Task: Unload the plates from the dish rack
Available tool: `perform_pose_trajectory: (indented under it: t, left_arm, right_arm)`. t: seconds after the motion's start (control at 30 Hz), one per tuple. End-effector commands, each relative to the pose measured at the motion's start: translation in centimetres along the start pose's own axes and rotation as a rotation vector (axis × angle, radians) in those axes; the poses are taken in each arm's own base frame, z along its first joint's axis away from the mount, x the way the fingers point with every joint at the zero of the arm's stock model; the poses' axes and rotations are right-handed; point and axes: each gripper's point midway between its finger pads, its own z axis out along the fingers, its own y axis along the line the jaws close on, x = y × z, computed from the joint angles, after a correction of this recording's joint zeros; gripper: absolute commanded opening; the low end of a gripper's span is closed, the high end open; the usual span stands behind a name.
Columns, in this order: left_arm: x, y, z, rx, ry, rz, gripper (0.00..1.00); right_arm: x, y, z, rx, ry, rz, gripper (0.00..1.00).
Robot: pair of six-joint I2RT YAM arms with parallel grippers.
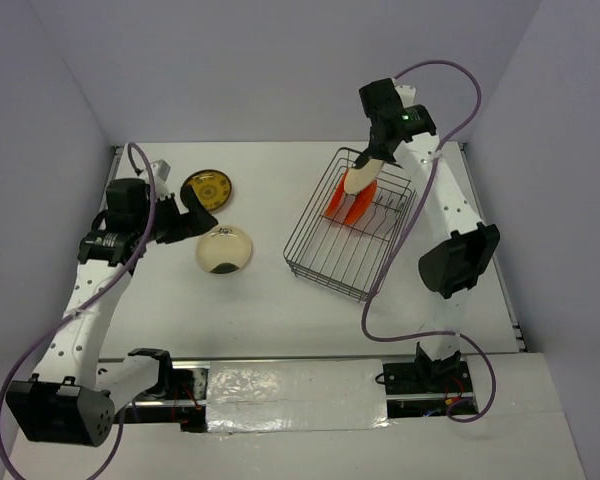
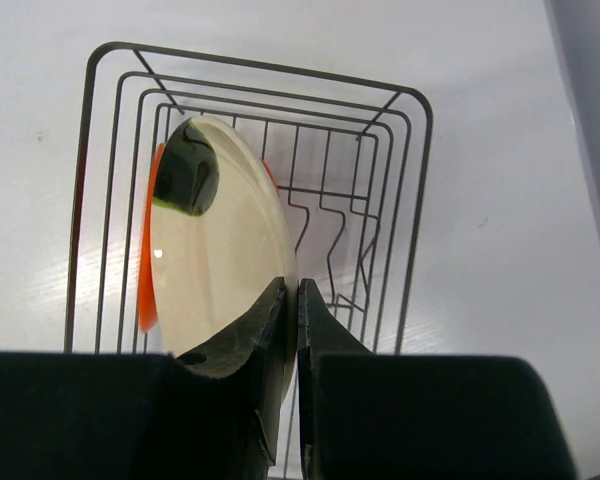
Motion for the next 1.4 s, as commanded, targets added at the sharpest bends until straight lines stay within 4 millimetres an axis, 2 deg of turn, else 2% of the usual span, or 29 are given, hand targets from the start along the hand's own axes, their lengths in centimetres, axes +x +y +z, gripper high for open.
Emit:
perform_pose_trajectory:
  t: [0.0, 0.07, 0.1, 0.13, 0.17, 0.2, 0.23, 0.27, 0.3, 0.33, 0.37, 0.4, 0.5, 0.6, 0.63, 0.7, 0.73, 0.77, 0.8, 0.83, 0.87, 0.9, 0.93, 0.97, 1.0, 1.03, 1.13, 1.27, 1.37]
  left_arm:
    - [-5.5, -8.4, -2.5, 0.320, -0.114, 0.032, 0.99]
    - [-6.5, -12.1, -2.9, 0.442, -0.120, 0.072, 1.00]
    - [-7.0, -14.1, -2.5, 0.480, -0.102, 0.078, 0.99]
    - [-7.2, -15.1, -2.2, 0.492, -0.094, 0.082, 1.00]
    - [-8.1, -16.6, -2.6, 0.528, -0.102, 0.093, 1.00]
    - [-7.8, -17.2, -1.2, 0.539, -0.063, 0.082, 1.00]
    - [-7.3, -18.7, -1.1, 0.575, -0.041, 0.085, 0.99]
    - [-7.5, -19.9, -1.0, 0.609, -0.042, 0.084, 0.99]
    - [-7.6, -20.7, -0.3, 0.616, -0.032, 0.084, 0.99]
    - [-6.8, -21.5, 0.1, 0.614, -0.007, 0.089, 0.99]
    - [-6.8, -22.3, 0.8, 0.599, -0.003, 0.096, 1.00]
    - [-7.0, -22.6, 0.9, 0.587, 0.002, 0.099, 0.99]
    - [-6.2, -21.8, 3.2, 0.500, 0.040, 0.098, 0.92]
    - [-5.0, -21.0, 4.5, 0.475, 0.079, 0.092, 0.64]
    - [-4.8, -21.1, 4.6, 0.482, 0.082, 0.093, 0.27]
    - [-4.4, -20.7, 4.6, 0.468, 0.091, 0.099, 0.00]
    - [-4.2, -19.8, 4.4, 0.426, 0.096, 0.090, 0.00]
    - [-5.0, -17.8, 5.1, 0.309, 0.043, 0.073, 0.00]
    - [-4.6, -15.7, 5.5, 0.217, 0.038, 0.030, 0.00]
    - [-5.5, -13.1, 4.9, 0.127, -0.008, -0.013, 0.00]
    - [-4.1, -9.2, 5.5, -0.015, 0.002, -0.084, 0.00]
    - [-4.3, -7.0, 4.6, -0.073, -0.038, -0.122, 0.00]
    - [-5.0, -3.7, 4.5, -0.142, -0.072, -0.184, 0.00]
    - [-3.3, -0.8, 5.1, -0.196, -0.059, -0.232, 0.00]
    - [-2.9, 0.5, 4.8, -0.205, -0.063, -0.256, 0.00]
    - [-2.4, 3.3, 5.1, -0.251, -0.064, -0.291, 0.00]
    - [-1.1, 6.7, 6.4, -0.303, -0.038, -0.328, 0.00]
    - [1.2, 8.5, 9.1, -0.337, 0.056, -0.353, 0.01]
    - [2.7, 8.9, 10.0, -0.333, 0.093, -0.372, 0.17]
  right_arm:
    - [-3.6, -2.6, -7.6, -0.069, -0.140, 0.027, 0.08]
    - [-3.3, -1.9, -8.9, -0.131, -0.165, -0.005, 0.08]
    - [-2.3, -1.1, -10.5, -0.206, -0.164, -0.031, 0.08]
    - [-2.1, -0.4, -11.3, -0.263, -0.170, -0.042, 0.08]
    - [-2.3, 0.8, -12.1, -0.340, -0.192, -0.049, 0.08]
    - [-1.6, 2.6, -14.9, -0.524, -0.191, -0.068, 0.08]
    - [0.5, 4.1, -14.9, -0.612, -0.148, -0.101, 0.08]
    - [-0.1, 5.6, -16.3, -0.724, -0.196, -0.086, 0.08]
    - [0.6, 6.4, -19.6, -0.886, -0.204, -0.091, 0.08]
    - [2.2, 7.3, -19.4, -0.938, -0.163, -0.084, 0.08]
    - [2.5, 7.9, -21.2, -1.043, -0.182, -0.083, 0.08]
    - [2.0, 8.0, -22.8, -1.104, -0.219, -0.064, 0.08]
    - [2.0, 8.0, -25.0, -1.195, -0.244, -0.033, 0.08]
    - [1.8, 8.2, -26.3, -1.259, -0.259, -0.006, 0.08]
    - [1.8, 8.3, -26.4, -1.268, -0.260, 0.001, 0.08]
    - [1.9, 8.5, -25.6, -1.245, -0.246, 0.019, 0.11]
    - [2.0, 8.5, -24.9, -1.225, -0.236, 0.021, 0.20]
    - [2.2, 8.4, -23.9, -1.184, -0.230, 0.020, 0.67]
    - [2.6, 7.8, -21.3, -1.062, -0.203, 0.044, 0.95]
    - [2.6, 7.0, -19.4, -0.967, -0.195, 0.060, 1.00]
    - [4.0, 5.8, -16.8, -0.832, -0.129, 0.068, 1.00]
    - [3.6, 3.5, -14.1, -0.640, -0.154, 0.102, 1.00]
    - [4.1, 2.4, -12.7, -0.557, -0.141, 0.106, 1.00]
    - [5.2, 1.7, -11.3, -0.486, -0.108, 0.087, 1.00]
    - [5.6, 0.8, -10.2, -0.419, -0.106, 0.080, 1.00]
    - [6.6, 0.4, -9.2, -0.381, -0.078, 0.064, 1.00]
    - [7.4, 0.0, -7.9, -0.337, -0.074, 0.046, 1.00]
    - [8.0, 0.4, -7.2, -0.345, -0.069, 0.030, 1.00]
    - [8.3, 0.5, -6.3, -0.320, -0.054, 0.003, 1.00]
